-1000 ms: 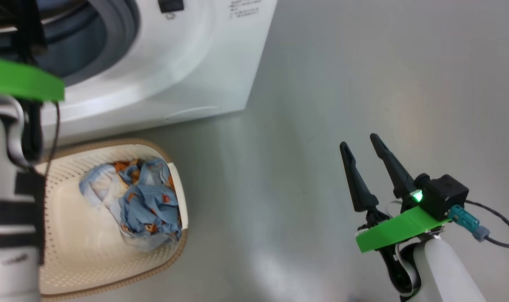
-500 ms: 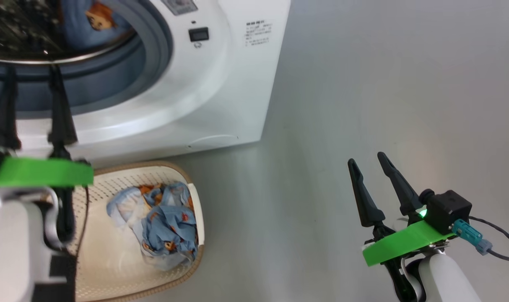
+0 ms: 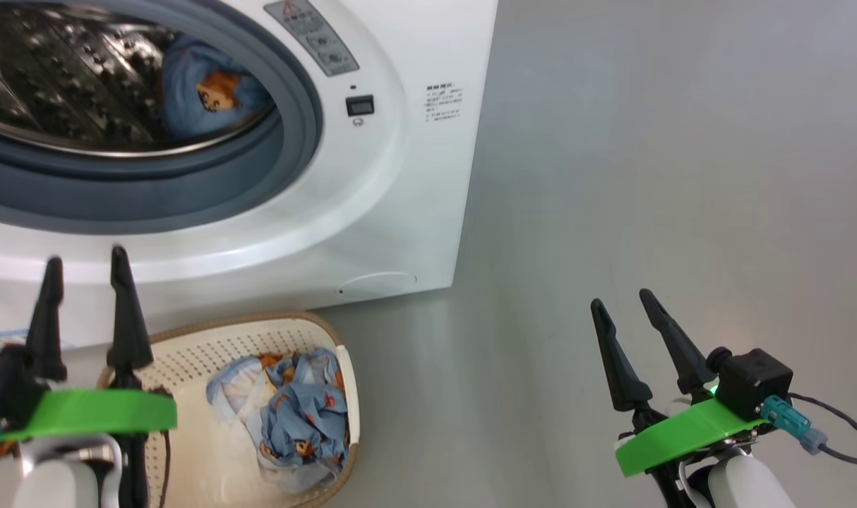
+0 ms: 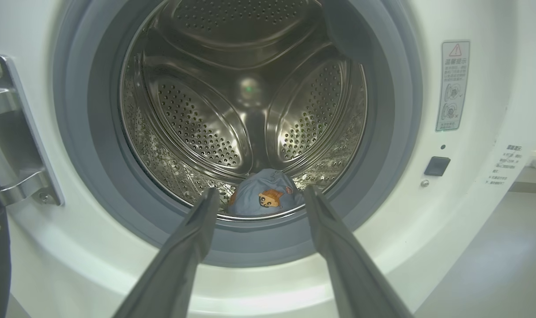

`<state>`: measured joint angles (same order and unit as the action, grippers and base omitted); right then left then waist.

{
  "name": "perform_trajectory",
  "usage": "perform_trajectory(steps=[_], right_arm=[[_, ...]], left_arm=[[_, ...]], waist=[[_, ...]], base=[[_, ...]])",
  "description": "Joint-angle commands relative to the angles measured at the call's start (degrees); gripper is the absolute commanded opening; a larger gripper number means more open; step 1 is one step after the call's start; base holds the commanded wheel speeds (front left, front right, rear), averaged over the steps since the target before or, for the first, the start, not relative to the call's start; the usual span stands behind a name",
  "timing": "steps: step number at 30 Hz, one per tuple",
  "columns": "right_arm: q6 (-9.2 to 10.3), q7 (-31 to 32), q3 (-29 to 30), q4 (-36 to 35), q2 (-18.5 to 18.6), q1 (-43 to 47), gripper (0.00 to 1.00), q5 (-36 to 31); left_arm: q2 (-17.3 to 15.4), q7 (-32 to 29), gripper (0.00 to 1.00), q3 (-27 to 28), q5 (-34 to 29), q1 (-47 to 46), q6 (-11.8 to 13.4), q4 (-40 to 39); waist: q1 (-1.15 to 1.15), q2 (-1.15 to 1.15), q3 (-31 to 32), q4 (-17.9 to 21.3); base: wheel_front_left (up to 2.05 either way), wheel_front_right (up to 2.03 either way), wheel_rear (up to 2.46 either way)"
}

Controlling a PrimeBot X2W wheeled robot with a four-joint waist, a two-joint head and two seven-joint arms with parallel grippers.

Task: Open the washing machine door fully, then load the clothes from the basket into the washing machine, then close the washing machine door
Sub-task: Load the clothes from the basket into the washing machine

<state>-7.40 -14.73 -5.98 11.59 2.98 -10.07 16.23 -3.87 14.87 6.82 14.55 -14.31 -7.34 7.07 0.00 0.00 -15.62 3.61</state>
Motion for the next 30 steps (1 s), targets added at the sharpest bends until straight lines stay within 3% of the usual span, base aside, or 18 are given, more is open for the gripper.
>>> perform_trajectory(steps=[1,14,30], right_arm=[[-0.09,-0.27,-1.13,-1.23,-0.11,0.84,1.0,-0.27],[-0.09,-0.27,-0.78,-1.76,-0.11,3.76,1.0,-1.86],[-0.09,-0.27,3.34,-4.63,-0.11,8.85,1.0,-3.3]], left_arm=[[-0.63,0.13,1.0,2.01,-0.5,1.06,-0.14,-2.07],[0.93,0.13,1.0,5.04,-0.86,11.21,-0.14,-4.07],[0.99,0.13,1.0,4.23,-0.54,19.1,0.96,-6.26]], waist=[[0.0,0.0,1.47,0.07],[0.0,0.0,7.54,0.65],[0.0,0.0,10.14,0.34]], base=[[0.0,0.0,0.0],[0.0,0.0,0.0],[0.0,0.0,0.0]])
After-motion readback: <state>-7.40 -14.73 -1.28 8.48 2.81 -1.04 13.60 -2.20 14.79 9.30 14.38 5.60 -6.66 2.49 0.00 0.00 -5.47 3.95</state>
